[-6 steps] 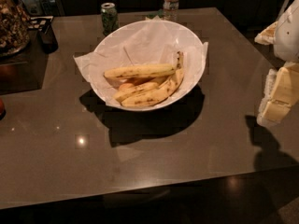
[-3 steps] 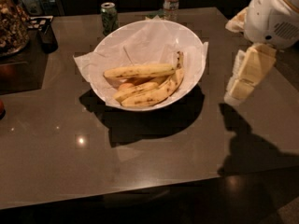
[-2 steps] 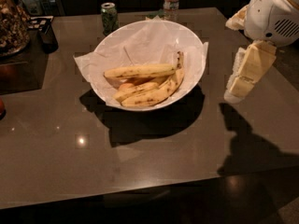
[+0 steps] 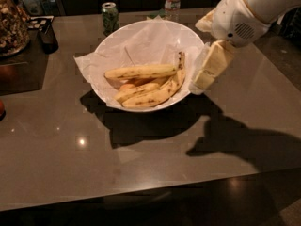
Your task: Pick banana from white bowl
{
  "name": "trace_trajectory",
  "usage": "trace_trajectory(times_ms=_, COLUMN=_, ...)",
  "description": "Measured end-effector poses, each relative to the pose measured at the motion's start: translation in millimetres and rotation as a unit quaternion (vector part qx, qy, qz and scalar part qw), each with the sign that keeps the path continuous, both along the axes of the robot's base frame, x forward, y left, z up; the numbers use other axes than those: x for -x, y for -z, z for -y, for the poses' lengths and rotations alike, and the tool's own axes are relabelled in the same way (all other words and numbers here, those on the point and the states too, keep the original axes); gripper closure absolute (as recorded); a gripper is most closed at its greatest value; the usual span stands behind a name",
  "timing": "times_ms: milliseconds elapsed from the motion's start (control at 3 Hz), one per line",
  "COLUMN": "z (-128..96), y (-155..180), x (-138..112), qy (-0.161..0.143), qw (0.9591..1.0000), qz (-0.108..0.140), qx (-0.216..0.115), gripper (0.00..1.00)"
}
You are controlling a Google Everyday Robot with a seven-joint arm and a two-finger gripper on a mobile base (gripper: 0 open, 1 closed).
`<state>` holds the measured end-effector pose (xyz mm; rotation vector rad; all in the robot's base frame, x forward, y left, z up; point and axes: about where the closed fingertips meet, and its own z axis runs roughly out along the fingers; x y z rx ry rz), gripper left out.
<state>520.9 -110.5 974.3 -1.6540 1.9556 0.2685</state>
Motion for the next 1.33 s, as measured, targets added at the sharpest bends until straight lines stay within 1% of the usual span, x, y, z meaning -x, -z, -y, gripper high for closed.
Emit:
trace_trajectory(times_ms=333, z=-63, y=-1, x=-32, qy=-0.046, qw=0.9981, qz=0.005, qx=-0.042, gripper=0.00)
trace_trajectory(times_ms=667, z=-68, y=-2, x=-33, qy=-0.050, qw=0.9979, qz=0.005, qx=-0.042, gripper=0.00)
trace_trajectory(times_ms=1000, z=-66, y=14, x=-42, qy=-0.037, qw=0.9968, qz=0.008, qx=-0.070, gripper=0.00)
trace_trajectory(times_ms=1333, z=-80, y=43, x=-70, qy=-0.035, qw=0.9944, qz=-0.003, qx=-0.100, gripper=0.00)
